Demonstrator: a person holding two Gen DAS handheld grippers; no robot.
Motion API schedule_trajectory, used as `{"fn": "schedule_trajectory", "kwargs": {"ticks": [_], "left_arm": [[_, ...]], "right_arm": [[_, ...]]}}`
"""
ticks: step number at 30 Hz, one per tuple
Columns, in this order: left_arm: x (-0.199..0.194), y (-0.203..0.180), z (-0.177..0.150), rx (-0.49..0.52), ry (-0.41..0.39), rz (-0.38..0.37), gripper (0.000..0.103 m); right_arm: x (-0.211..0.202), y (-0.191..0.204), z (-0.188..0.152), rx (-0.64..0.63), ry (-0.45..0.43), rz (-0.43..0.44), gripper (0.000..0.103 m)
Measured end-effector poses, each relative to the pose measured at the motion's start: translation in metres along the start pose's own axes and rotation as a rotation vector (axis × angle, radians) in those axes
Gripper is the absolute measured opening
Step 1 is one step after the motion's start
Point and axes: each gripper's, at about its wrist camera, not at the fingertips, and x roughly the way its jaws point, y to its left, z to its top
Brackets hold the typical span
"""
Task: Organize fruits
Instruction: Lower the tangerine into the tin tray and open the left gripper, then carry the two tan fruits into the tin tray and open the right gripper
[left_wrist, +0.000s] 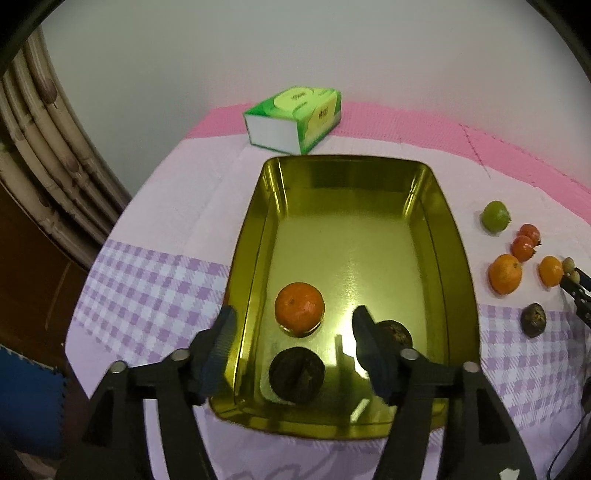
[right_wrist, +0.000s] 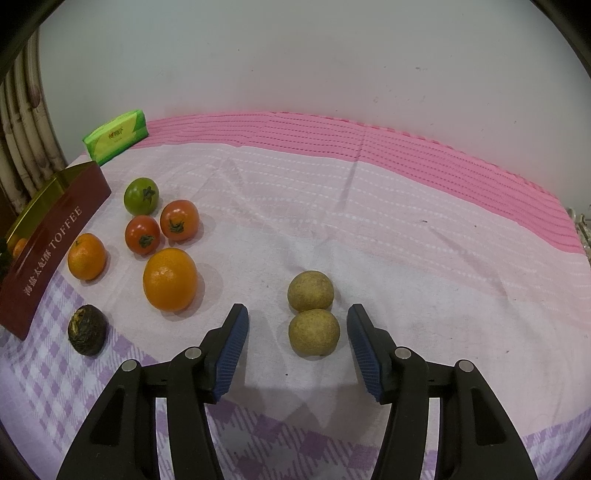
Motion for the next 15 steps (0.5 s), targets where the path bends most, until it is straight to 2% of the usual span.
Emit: {"fn": "schedule_trajectory", "kwargs": {"ticks": [10,13,15], "left_arm": [[-0.026,0.004,-0.015,0.029,-0.048,0.005,0.075],[-0.028,0.008,-0.019,0.017,-0.046,-0.002,0.077],[-0.029,0.012,-0.021,0.005,-0.041,-0.004,0.078]], "right_arm": [[0.001,0.001,0.007,0.002,0.038,-0.016,0.056],[0.003,0.001,0.010,0.007,0.047,-0.024,0.048],[0.003,0.000,0.012,0.018,0.056,-0.021,0.039]]}}
